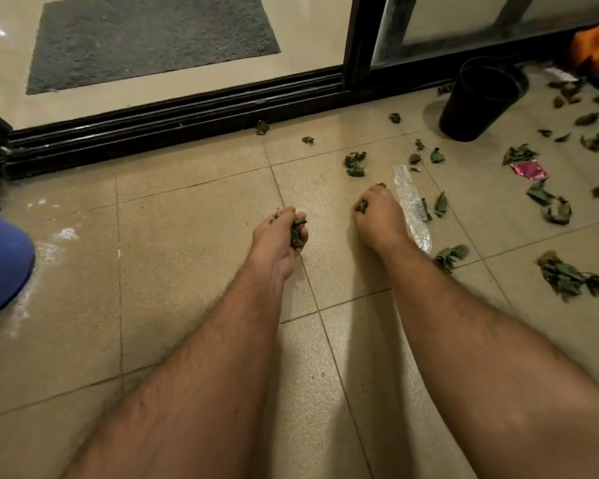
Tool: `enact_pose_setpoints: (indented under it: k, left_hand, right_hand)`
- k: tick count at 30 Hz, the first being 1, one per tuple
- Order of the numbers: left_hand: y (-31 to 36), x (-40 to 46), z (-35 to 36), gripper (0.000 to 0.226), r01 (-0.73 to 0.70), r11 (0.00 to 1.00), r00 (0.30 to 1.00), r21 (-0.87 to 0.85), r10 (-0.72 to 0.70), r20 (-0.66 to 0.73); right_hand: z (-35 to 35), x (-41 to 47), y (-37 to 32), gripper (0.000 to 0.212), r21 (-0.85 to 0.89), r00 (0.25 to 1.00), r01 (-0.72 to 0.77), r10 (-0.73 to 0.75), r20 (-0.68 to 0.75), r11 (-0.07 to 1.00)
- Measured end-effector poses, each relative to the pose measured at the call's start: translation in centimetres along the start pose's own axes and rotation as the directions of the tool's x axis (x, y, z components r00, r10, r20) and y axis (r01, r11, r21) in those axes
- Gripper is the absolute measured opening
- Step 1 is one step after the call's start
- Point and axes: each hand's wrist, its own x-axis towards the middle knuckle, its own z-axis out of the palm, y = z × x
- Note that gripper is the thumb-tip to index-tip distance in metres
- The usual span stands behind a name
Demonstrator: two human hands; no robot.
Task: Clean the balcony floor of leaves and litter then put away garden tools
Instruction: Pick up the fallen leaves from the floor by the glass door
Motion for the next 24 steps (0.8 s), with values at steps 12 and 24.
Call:
enact_pose_setpoints:
  k: [12,24]
  left_hand:
    - [-2.1,-1.6,-0.4,0.021,0.115,0.991,0.989,-0.062,-0.109,0.099]
    - [-7.2,-6.2,6.1,0.008,0.102,0.994,0.984,-0.049,-0.094,0.153]
  right_hand:
    - [-1.1,-5.4,1.4,0.015,0.584,0.961,-0.251,0.27,0.056,0.772]
    - [-7.8,-10.0,1.9,0.021,0.922,0.859,-0.308,0.349,0.375,-0.233]
